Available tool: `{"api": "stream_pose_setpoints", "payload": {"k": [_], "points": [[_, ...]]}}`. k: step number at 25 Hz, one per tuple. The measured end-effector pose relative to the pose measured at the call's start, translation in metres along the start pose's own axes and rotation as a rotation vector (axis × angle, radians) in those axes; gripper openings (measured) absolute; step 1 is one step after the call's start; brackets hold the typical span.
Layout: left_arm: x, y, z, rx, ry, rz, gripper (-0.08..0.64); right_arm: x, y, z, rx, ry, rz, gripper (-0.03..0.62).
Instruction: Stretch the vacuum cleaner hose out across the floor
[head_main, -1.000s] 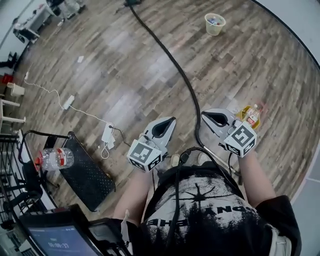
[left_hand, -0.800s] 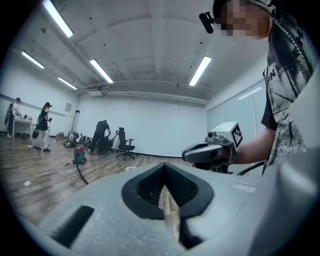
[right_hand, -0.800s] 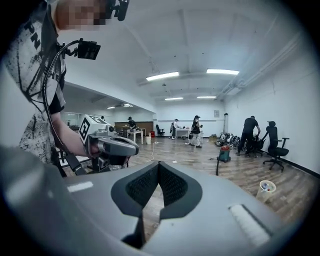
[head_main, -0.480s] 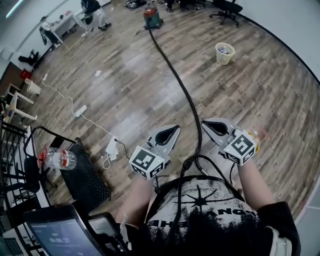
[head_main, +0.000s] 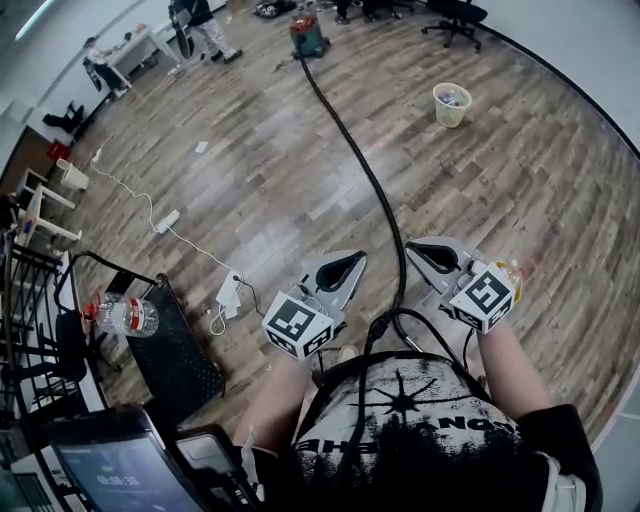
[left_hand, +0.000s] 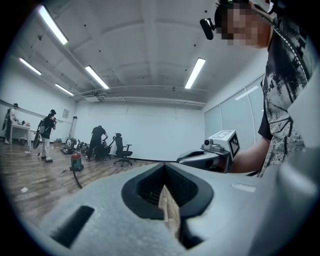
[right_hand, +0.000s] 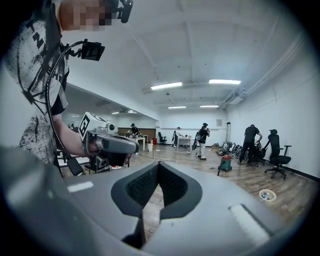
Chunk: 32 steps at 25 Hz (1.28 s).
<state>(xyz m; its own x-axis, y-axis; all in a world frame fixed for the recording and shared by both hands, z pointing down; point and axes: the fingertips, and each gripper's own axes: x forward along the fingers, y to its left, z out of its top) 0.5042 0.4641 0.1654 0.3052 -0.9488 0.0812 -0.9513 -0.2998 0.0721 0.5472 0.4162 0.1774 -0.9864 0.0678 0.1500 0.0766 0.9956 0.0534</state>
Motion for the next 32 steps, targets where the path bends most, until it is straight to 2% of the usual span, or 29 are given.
{"api": "stream_pose_setpoints", "payload": {"k": [19, 32], "points": [[0.002, -0.003, -0.005, -0.01, 0.018, 0.024, 0.0, 0.001, 0.002, -0.003, 0.011, -0.002, 0.015, 0.006], [0.007, -0.003, -0.004, -0.018, 0.015, 0.034, 0.0, -0.004, 0.0, -0.005, 0.06, -0.027, 0.028, 0.006]]}}
